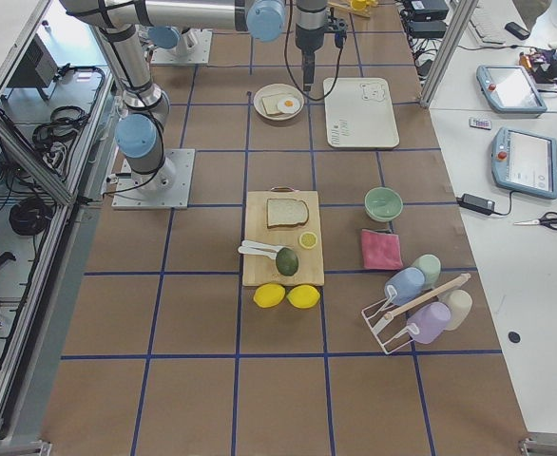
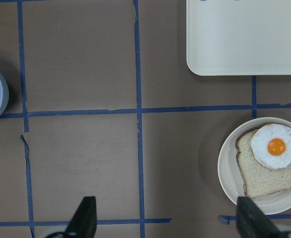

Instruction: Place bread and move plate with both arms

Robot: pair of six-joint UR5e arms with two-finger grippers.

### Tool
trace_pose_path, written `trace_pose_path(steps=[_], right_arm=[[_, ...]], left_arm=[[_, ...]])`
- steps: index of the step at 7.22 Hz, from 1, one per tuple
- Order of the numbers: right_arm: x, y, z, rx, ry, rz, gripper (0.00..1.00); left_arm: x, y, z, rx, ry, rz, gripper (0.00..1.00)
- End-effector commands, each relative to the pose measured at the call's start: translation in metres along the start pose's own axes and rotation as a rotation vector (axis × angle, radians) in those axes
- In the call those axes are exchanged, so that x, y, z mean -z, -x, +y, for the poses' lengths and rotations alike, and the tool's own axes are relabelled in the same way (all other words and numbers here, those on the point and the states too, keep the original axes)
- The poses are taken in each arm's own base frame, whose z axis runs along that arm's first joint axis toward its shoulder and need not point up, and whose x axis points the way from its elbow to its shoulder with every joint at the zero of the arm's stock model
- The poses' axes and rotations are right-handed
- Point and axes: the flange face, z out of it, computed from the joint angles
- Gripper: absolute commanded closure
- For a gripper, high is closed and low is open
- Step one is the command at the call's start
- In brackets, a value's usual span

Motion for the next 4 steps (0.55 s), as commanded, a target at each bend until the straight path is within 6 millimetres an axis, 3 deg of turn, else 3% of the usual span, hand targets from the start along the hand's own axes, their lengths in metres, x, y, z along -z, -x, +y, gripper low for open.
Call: trace_pose_path(steps=[1, 4], right_arm=[[-0.0014, -0.0004, 0.0009, -0.001, 0.003, 0.004, 0.0], [-0.0022, -0.0003, 0.0005, -0.001, 0.005, 0.003, 0.0]], left_arm=[[0.0019, 0.0016, 0.0022, 0.001, -0.002, -0.007, 0.0], [0.0004, 0.0, 0.0003, 0.0, 0.001, 0.0, 0.0]])
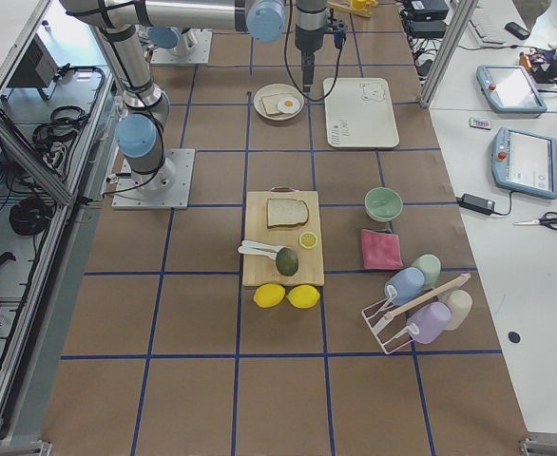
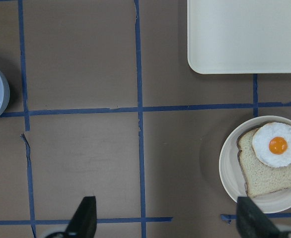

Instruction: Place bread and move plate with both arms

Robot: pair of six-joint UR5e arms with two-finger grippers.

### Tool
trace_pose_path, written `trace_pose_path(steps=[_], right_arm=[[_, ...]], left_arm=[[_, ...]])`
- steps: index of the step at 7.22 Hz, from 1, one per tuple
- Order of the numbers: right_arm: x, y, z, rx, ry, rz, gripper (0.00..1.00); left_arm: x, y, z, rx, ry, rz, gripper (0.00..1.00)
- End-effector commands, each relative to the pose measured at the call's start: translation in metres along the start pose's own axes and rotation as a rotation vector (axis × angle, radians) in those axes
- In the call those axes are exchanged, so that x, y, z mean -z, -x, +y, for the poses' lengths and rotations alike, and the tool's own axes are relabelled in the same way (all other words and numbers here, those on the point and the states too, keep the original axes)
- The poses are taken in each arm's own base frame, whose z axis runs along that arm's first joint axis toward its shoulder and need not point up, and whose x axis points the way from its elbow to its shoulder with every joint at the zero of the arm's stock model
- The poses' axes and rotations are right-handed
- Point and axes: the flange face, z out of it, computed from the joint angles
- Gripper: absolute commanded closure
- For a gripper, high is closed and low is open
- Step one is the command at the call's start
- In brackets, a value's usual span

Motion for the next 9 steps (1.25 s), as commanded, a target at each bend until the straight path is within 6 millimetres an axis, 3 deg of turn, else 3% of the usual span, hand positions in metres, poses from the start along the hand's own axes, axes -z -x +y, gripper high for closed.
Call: trace_pose_path(steps=[1, 9], right_arm=[[-0.001, 0.0, 0.0, -0.003, 0.004, 0.002, 0.0], [-0.011, -0.004, -0.009, -0.017, 0.011, 0.007, 0.0]], left_arm=[[0.0, 0.0, -0.001, 0.0, 0.001, 0.002, 0.0], [-0.005, -0.005, -0.001, 0.006, 0.011, 0.022, 0.0]])
